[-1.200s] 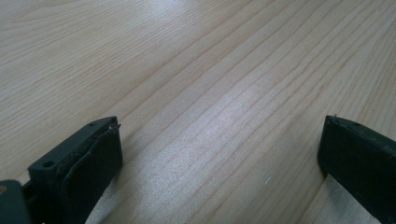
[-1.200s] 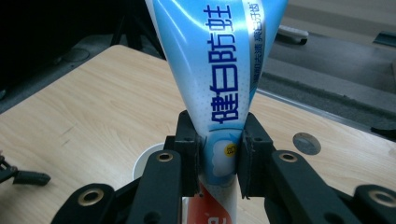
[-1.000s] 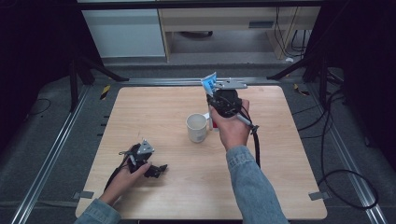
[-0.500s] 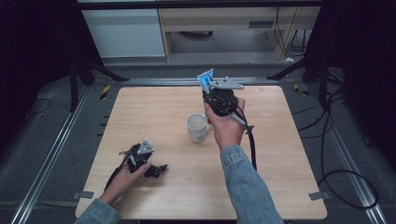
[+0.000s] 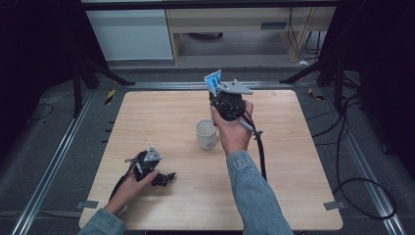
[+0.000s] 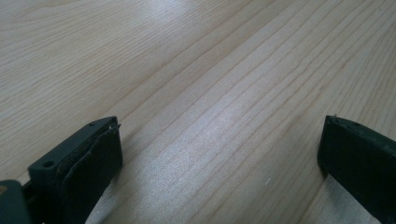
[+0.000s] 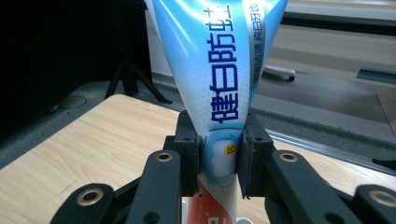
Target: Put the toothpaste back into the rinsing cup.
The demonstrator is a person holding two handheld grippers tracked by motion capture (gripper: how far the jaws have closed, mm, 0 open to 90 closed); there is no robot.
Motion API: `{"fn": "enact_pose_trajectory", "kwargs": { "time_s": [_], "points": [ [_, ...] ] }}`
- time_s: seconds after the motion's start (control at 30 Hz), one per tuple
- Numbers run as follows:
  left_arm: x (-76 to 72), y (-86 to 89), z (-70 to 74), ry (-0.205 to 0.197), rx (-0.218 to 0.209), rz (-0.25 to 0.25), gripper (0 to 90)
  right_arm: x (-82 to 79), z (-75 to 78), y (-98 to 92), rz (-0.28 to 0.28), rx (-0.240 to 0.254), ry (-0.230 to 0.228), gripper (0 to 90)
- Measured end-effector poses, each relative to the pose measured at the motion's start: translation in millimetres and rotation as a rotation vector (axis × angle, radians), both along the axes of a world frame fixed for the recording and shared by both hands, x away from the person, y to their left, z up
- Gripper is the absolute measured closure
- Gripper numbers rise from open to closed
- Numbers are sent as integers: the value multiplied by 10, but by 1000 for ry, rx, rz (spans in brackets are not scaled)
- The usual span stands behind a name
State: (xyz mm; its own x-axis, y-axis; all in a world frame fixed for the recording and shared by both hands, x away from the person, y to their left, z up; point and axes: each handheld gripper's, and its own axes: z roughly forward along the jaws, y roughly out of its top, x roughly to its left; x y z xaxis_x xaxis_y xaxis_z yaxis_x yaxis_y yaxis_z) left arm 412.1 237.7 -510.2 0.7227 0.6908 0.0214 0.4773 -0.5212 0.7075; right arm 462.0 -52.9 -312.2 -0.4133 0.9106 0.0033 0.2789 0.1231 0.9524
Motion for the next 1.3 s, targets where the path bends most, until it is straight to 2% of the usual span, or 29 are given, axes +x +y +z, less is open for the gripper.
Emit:
{"fn": "enact_pose_trajectory", "kwargs": {
  "time_s": [0.7, 1.13, 1.3],
  "points": [
    [0, -1, -1, -1, -2, 1, 0, 71, -117, 146, 2, 39, -56, 728],
    [0, -1, -1, -1, -2, 0, 0, 78, -208, 218, -6, 67, -69, 728],
    [0, -1, -1, -1, -2, 0, 0, 70, -253, 262, -1, 62, -74, 728]
  ]
}}
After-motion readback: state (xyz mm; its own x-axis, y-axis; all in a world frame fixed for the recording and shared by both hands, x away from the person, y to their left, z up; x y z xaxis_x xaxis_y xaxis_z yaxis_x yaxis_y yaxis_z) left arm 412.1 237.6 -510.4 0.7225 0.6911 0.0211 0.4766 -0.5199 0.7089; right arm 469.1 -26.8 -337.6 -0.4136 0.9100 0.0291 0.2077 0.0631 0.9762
